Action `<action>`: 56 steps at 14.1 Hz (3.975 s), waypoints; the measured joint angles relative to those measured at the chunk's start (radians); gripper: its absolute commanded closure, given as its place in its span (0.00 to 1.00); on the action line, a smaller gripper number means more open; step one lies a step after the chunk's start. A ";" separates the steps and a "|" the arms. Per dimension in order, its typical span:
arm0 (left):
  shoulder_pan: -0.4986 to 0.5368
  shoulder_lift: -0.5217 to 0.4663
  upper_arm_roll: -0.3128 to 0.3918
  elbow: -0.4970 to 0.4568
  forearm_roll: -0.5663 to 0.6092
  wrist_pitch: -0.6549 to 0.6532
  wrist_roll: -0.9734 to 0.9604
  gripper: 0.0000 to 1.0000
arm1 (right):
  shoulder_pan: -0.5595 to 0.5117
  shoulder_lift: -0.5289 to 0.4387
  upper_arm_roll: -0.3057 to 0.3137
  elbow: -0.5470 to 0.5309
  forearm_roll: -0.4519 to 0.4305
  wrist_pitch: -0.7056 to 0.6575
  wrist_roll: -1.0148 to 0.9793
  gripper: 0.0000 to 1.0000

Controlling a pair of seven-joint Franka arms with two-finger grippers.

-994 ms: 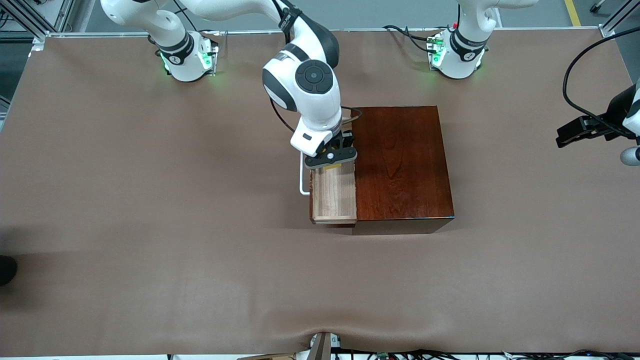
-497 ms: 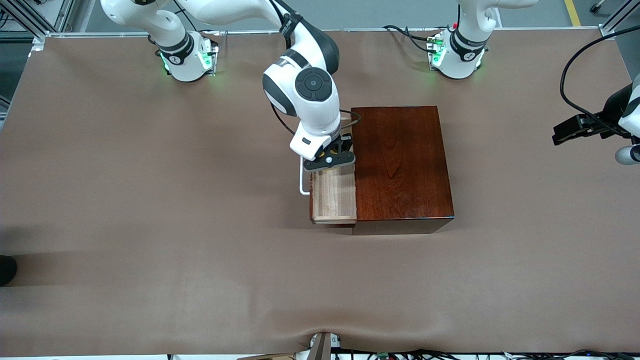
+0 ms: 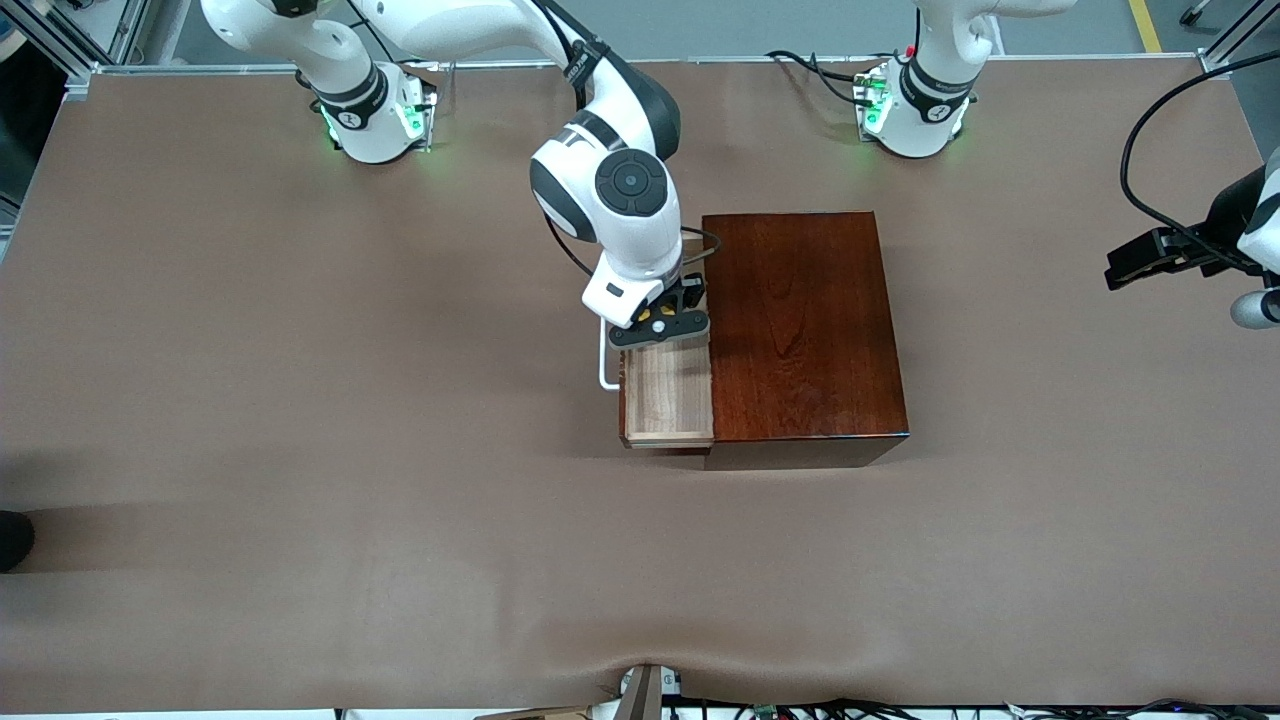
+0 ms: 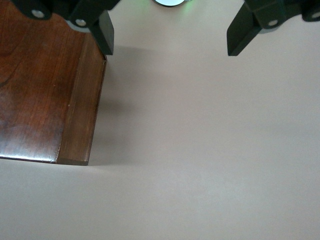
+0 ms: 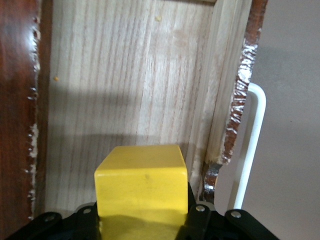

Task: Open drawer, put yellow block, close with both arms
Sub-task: 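Lower the yellow cube into the open drawer with the right gripper, then open the right gripper and lift it away from the drawer, then move the left gripper to the drawer front while the right gripper withdraws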

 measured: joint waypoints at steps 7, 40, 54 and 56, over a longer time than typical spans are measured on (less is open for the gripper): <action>-0.001 0.000 -0.005 -0.003 0.000 0.000 0.000 0.00 | 0.000 0.013 -0.002 0.000 0.000 0.015 0.000 0.00; -0.321 0.173 -0.213 0.070 -0.009 0.250 -0.559 0.00 | -0.532 -0.413 -0.027 -0.082 -0.001 -0.326 -0.448 0.00; -0.907 0.629 0.065 0.302 -0.009 0.670 -1.444 0.00 | -0.784 -0.658 -0.060 -0.235 -0.088 -0.427 -0.687 0.00; -0.939 0.670 0.090 0.304 -0.009 0.710 -1.511 0.00 | -0.784 -0.658 -0.060 -0.246 -0.088 -0.430 -0.687 0.00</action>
